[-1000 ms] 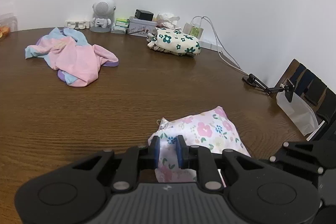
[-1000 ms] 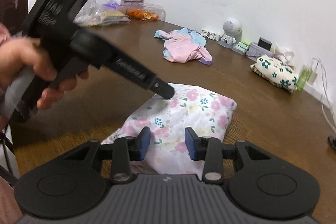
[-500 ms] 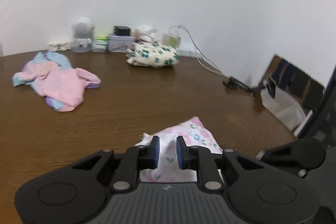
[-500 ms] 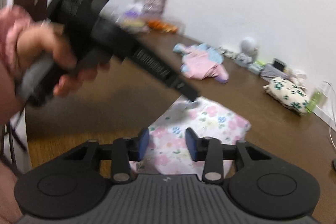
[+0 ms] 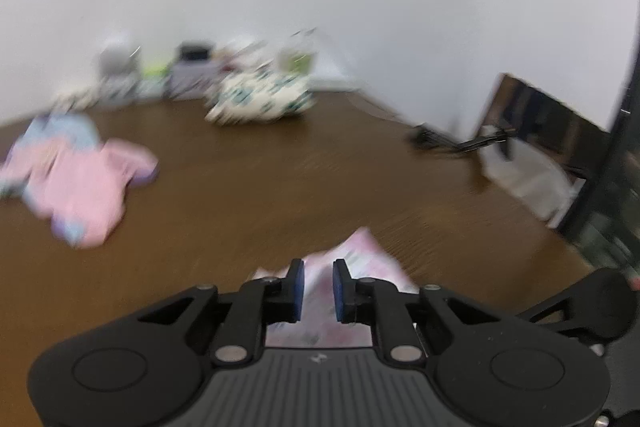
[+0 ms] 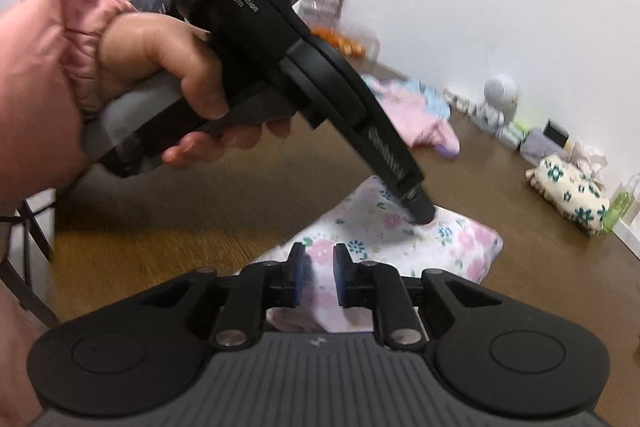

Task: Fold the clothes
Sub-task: 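Lay the lifted flap down with the right gripper while the left gripper holds the bundle, then press the folded bundle flat with both grippers and open them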

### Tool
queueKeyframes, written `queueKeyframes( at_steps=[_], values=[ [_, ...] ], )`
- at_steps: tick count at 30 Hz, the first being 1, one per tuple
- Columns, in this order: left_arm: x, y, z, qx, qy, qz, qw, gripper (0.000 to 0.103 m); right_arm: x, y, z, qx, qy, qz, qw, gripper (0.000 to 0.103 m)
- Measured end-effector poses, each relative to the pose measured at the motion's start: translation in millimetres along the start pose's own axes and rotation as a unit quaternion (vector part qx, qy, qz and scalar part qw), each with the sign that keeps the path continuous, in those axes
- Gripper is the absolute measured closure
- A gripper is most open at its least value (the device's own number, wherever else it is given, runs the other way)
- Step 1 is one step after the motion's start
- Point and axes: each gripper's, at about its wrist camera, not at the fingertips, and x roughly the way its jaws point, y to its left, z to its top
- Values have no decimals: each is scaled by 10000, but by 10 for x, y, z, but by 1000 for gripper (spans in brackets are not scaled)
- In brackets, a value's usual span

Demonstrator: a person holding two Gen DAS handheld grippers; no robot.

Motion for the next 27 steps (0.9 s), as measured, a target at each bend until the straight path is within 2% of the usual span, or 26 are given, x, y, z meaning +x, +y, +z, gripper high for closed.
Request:
queueKeyframes(
  at_steps=[3,7,11,14,17,22,27],
  values=[
    [56,-203,187,570,230,-225,9979,88,-32,4,35,-253,47,45,9997,88],
    [455,-402,232,1173,1045,-31,9876,91,123,4,4,-362,295,79,9989,88],
    [732,-311,210,1107,1517,-87,9822,93,199,13,-66,-281,383,90,9988,87],
    [791,-237,253,992,1666,-223,9808,93,216,13,-80,-252,398,132,9988,87],
    [816,-273,290,1168,1826,-211,9760,93,227,38,-55,-314,503,140,9981,87],
    [830,-448,279,1880,1911,-90,9634,95,242,7,-9,-246,645,218,9974,87],
    [746,-568,141,2940,1486,-135,9441,97,220,-1,-21,-301,592,264,9974,86]
  ],
)
